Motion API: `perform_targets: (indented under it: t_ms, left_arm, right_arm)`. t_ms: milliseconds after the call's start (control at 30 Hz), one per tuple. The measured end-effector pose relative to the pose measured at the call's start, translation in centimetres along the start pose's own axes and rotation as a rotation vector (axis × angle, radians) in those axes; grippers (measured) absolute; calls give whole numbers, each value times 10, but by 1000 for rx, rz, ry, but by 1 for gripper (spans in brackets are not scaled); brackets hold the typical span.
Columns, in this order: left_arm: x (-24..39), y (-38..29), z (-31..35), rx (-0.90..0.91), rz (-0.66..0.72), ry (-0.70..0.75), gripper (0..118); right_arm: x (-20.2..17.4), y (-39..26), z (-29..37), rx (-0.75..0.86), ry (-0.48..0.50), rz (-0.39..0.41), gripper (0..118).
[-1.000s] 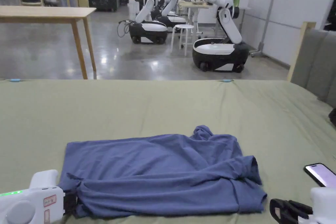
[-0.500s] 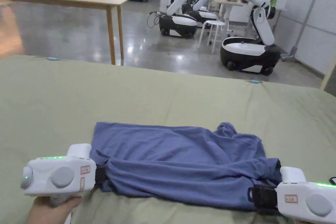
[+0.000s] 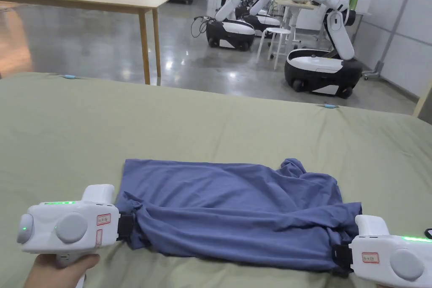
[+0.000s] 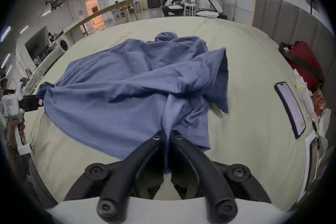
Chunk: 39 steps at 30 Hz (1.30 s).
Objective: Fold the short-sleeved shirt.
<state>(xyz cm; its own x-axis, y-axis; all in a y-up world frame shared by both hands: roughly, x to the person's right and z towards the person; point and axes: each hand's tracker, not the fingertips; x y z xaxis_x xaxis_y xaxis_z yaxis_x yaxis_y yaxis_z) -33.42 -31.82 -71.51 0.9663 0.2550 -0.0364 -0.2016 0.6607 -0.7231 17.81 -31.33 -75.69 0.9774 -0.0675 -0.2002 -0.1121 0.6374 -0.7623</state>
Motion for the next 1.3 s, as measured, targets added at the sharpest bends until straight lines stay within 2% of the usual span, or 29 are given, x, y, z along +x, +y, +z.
perform_targets:
  t_ms: [133, 300, 400, 600, 767, 800, 833, 867, 900, 933, 967, 1033, 1067, 1167, 1200, 1233, 1267, 1300]
  left_arm:
    - [-1, -7, 31, 25, -2, -39, 10]
    - [-7, -45, 77, 26, -20, -55, 10]
    - [-11, -74, 95, 3, -9, -67, 10]
    - [-11, -107, 85, -48, -23, -52, 10]
    - [-12, -107, 78, -48, 14, -59, 10]
    - [-12, -106, 80, -45, 14, -58, 10]
    - [-11, -104, 84, -39, 12, -58, 11]
    - [-10, -103, 90, -30, 14, -63, 24]
    - [-10, -102, 95, -26, 10, -57, 49]
    - [-10, -102, 101, -5, 6, -49, 80]
    - [-10, -104, 110, 34, 4, -44, 100]
    - [-10, -106, 132, 83, 13, -62, 101]
    - [-8, -109, 144, 97, 15, -55, 101]
    - [-1, -121, 175, 167, 10, -65, 99]
    - [0, -124, 183, 181, 11, -76, 90]
    - [1, -128, 189, 190, 5, -95, 65]
    - [2, -131, 193, 198, -1, -108, 7]
    - [3, -132, 193, 192, 0, -100, 0]
  right_arm:
    - [1, -12, 25, 13, 20, -7, 6]
    - [-5, -50, 74, 5, 8, 31, 6]
    - [-2, -74, 98, -9, 25, 8, 6]
    - [-7, -99, 91, -63, 9, 13, 6]
    - [-8, -99, 75, -85, -8, 29, 6]
    - [-7, -99, 77, -76, -11, 35, 9]
    - [-7, -100, 81, -46, -14, 43, 25]
    - [-7, -100, 87, -14, -21, 57, 79]
    - [-8, -101, 92, -6, -25, 65, 116]
    - [-9, -103, 110, 4, -78, 56, 117]
    - [-14, -96, 123, 88, -57, 66, 112]
    - [-22, -93, 152, 103, -61, 27, 113]
    - [-13, -111, 165, 150, -71, 15, 113]
    - [-23, -124, 206, 281, -25, 25, 111]
    - [-27, -126, 216, 309, -9, 20, 104]
    - [-30, -126, 222, 331, 14, 17, 88]
    - [-33, -126, 227, 344, 27, 18, 44]
    - [-36, -125, 227, 337, 15, 23, 5]
